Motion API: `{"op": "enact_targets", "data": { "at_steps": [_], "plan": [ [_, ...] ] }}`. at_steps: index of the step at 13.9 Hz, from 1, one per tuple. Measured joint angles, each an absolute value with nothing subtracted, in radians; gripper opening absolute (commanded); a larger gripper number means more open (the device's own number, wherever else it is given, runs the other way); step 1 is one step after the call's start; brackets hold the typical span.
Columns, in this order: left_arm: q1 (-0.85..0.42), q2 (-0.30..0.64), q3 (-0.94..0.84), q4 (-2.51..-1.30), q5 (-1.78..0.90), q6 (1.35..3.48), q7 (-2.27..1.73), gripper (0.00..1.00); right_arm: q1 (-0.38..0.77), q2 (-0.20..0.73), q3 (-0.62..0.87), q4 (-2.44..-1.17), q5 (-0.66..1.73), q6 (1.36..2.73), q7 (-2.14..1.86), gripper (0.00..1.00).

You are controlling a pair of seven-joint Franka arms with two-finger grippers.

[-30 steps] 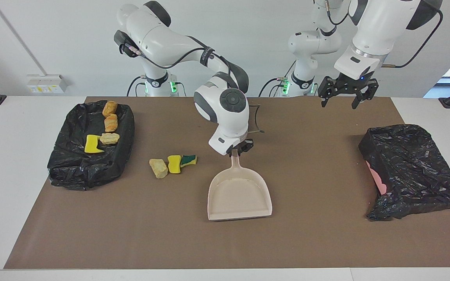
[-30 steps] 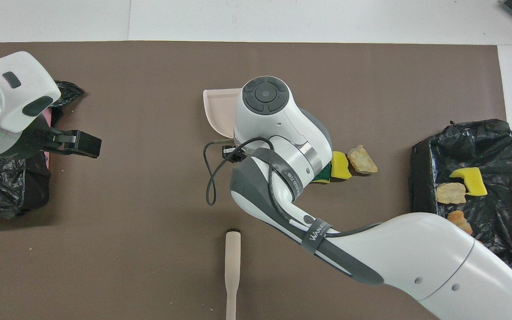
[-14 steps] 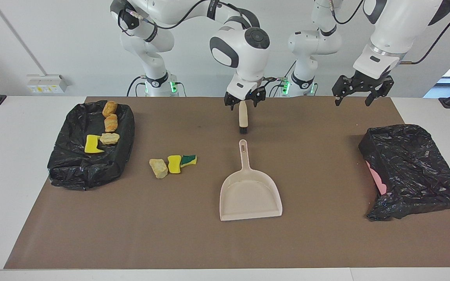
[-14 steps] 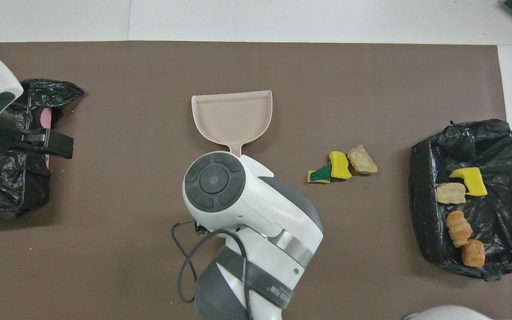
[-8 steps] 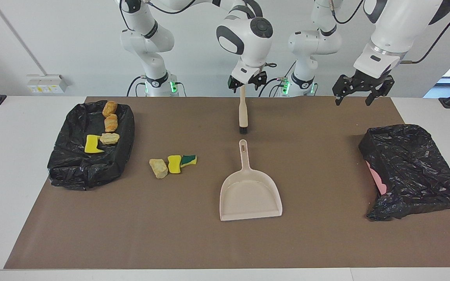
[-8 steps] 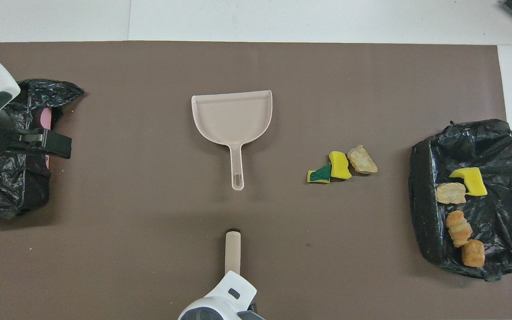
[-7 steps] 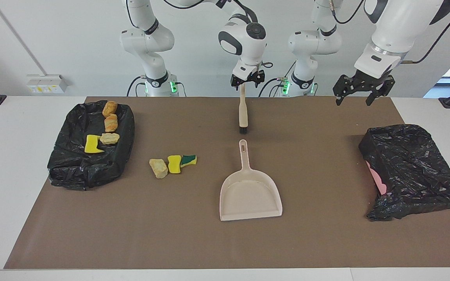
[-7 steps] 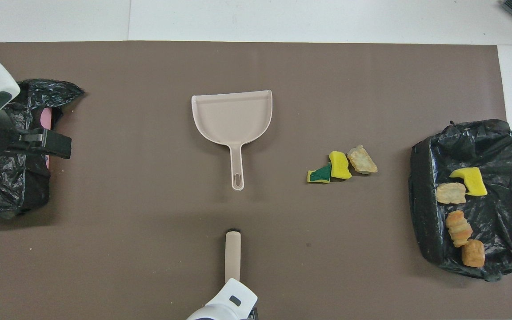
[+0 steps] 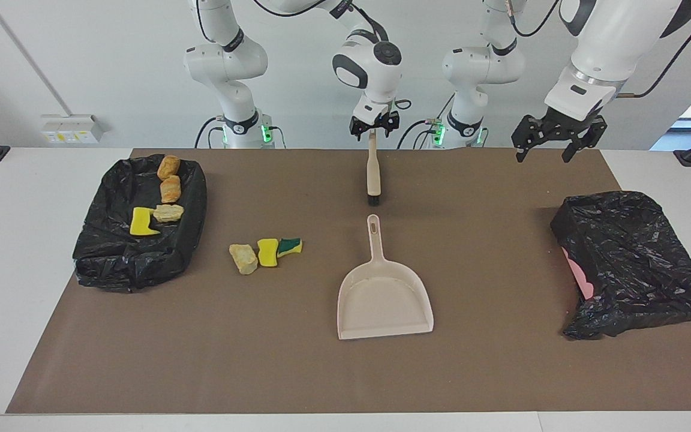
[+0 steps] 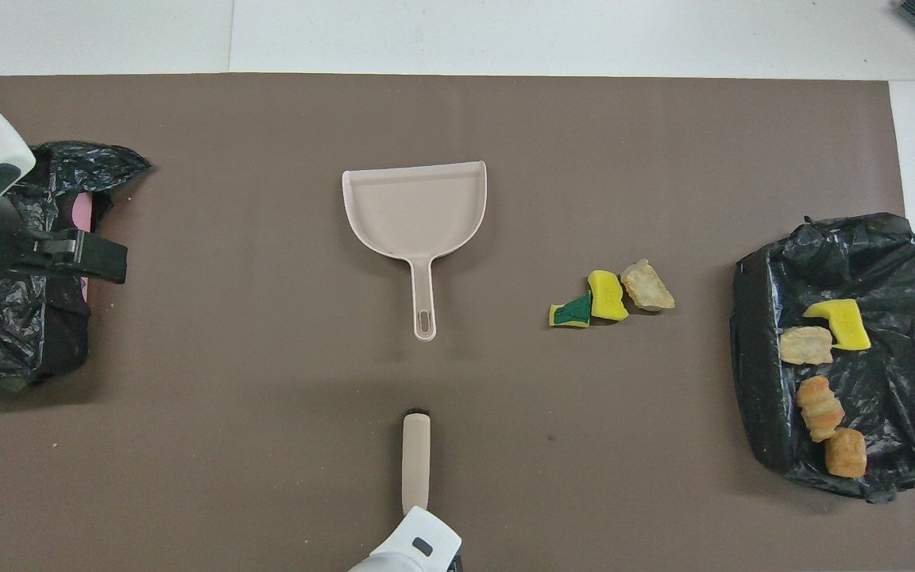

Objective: Sweep and dump trash in bin
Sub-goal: 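Grasp the brush with the right gripper while the left gripper grasps the dustpan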

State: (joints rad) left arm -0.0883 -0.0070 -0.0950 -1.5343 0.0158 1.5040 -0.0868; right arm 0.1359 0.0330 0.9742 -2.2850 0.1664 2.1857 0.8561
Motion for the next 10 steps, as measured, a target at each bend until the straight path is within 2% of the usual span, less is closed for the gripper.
{"op": "enact_targets", "data": {
  "at_steps": [1,3,4,10],
  "plan": [
    [-0.097,-0.006,-0.101,-1.538,0.013,1.515,-0.086,1.00,0.136,0.033,0.974,-2.289,0.167,2.200,0.856,0.58],
    [-0.159,0.002,-0.108,-1.561,0.011,1.579,-0.094,1.00,0.136,0.033,0.974,-2.309,0.170,2.237,0.856,0.05],
    [-0.198,0.009,-0.111,-1.577,0.011,1.617,-0.121,1.00,0.136,0.033,0.974,-2.316,0.170,2.245,0.856,0.00],
    [-0.397,0.110,-0.117,-1.683,0.011,1.883,-0.325,1.00,0.116,0.032,0.967,-2.290,0.171,2.237,0.856,0.00]
  ]
}}
